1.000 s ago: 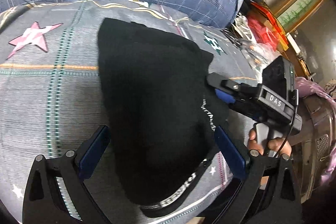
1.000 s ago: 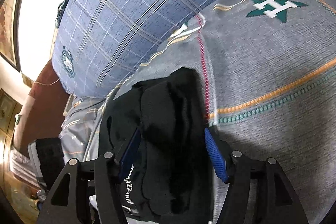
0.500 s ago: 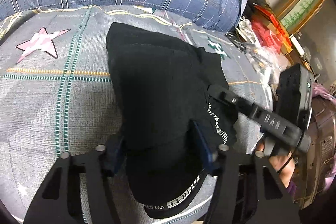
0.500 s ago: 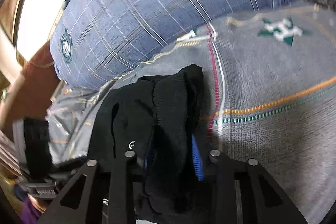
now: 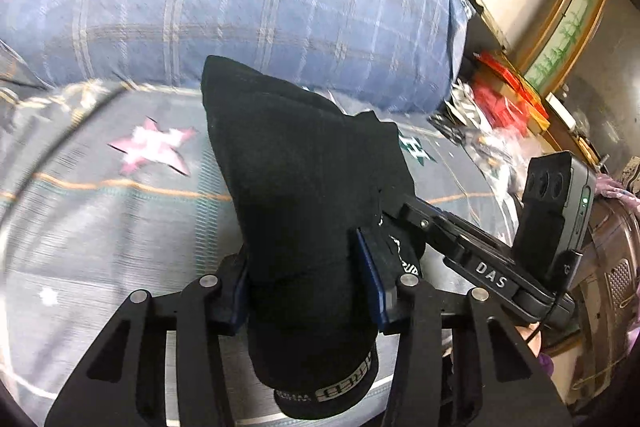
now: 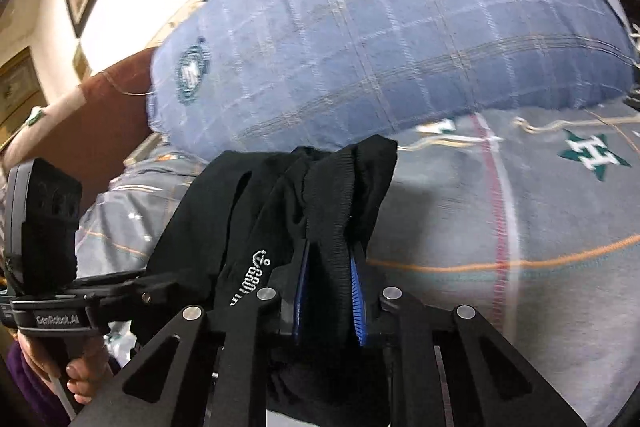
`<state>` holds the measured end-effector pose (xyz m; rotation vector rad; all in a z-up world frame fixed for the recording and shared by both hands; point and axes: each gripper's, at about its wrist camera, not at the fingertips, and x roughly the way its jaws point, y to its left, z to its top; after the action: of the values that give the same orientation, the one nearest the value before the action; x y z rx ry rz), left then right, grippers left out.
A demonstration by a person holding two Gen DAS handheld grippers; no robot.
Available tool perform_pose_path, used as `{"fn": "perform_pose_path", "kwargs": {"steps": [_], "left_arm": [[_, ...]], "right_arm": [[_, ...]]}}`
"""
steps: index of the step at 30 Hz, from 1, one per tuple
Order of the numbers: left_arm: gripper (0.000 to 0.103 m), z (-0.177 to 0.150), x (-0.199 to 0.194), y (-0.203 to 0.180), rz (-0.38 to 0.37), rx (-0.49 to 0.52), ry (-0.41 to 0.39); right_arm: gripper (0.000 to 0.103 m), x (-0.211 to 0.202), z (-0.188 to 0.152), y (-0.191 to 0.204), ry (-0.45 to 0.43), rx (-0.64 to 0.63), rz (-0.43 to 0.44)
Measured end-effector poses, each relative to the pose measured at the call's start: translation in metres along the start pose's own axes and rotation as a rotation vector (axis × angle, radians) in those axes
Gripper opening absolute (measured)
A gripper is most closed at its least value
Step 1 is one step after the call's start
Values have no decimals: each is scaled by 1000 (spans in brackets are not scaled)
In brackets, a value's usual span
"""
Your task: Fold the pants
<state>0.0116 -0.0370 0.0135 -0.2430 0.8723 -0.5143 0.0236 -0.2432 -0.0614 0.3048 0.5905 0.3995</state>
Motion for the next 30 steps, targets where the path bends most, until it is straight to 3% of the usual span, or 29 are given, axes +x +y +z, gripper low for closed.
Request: {"fn": "perform_pose_path", "kwargs": {"steps": [4, 9, 15, 19, 21, 23, 27, 28, 30], "left_arm": [[44, 9, -30, 21, 8, -21, -59], [45, 23, -53, 42, 71, -10, -111], [45, 28, -42, 80, 93, -55, -112], [44, 18, -8, 110, 116, -96, -72], [45, 10, 14, 127, 175, -121, -25], [55, 6, 32, 143, 237, -143, 1], [60, 11, 33, 148, 222, -151, -15], [60, 10, 30, 148, 232, -142, -20], [60, 10, 19, 146, 256, -130, -52]], "right_arm": [[18, 3, 9, 31, -36, -7, 62], [18, 23, 19, 66, -36, 13, 126], [18, 65, 19, 83, 22, 62, 146], [18, 102, 14, 77, 67, 71, 98], [18, 121, 6, 70, 104, 65, 50], [18, 138, -3, 57, 149, 83, 12], [23, 151, -10, 56, 158, 7, -43], [25, 150, -8, 59, 163, -17, -58], [45, 144, -8, 63, 165, -45, -90]]}}
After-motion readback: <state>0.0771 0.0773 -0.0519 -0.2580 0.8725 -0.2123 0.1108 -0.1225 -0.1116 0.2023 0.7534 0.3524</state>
